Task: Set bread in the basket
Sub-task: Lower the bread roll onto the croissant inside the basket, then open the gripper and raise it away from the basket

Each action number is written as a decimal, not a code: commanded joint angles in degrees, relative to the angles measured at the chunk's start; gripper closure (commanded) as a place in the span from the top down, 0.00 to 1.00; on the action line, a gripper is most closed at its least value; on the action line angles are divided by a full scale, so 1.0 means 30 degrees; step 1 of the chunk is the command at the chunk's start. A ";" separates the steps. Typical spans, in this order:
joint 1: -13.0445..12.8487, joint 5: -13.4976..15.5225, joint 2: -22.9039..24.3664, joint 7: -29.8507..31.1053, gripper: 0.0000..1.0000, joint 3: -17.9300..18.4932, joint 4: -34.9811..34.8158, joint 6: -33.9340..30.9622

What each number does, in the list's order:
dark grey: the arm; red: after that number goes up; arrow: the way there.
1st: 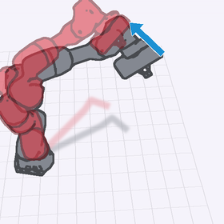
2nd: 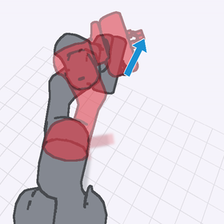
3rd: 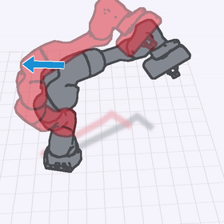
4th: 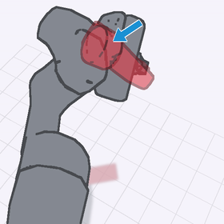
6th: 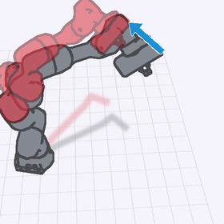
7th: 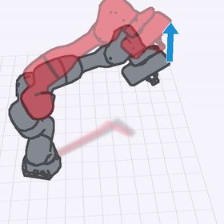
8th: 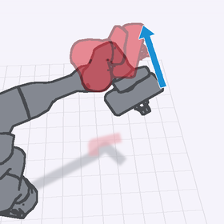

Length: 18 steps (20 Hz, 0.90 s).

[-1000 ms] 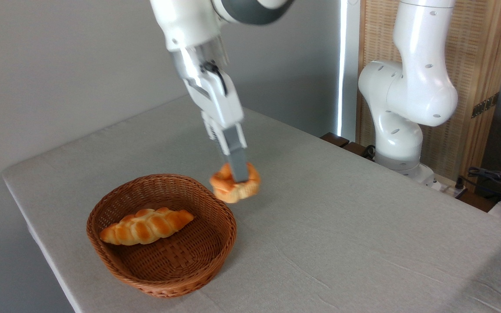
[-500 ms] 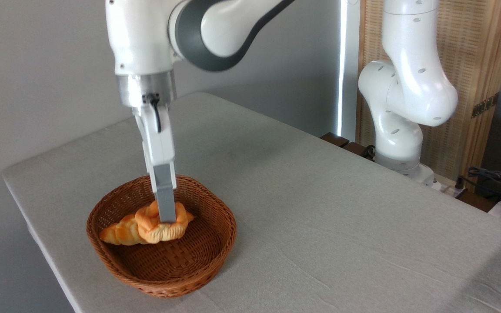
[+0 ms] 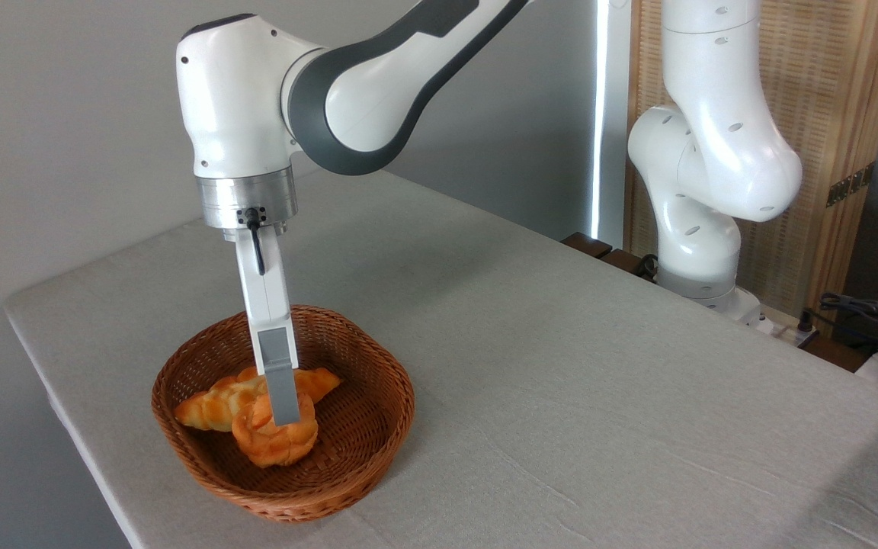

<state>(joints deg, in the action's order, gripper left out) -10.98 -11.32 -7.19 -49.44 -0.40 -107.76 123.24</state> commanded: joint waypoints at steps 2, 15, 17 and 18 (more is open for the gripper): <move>0.0085 0.0021 0.0722 -0.0013 1.00 0.0103 0.0061 0.0142; 0.1111 0.4971 0.2249 0.1832 1.00 0.2036 0.5008 -0.9755; 0.1634 0.5061 0.2249 0.2590 1.00 0.1950 0.5566 -1.0578; 0.1929 0.5090 0.2365 0.2826 1.00 0.1746 0.5627 -1.0843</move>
<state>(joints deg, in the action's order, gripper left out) -6.98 2.46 0.25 -43.99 5.34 -93.71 94.54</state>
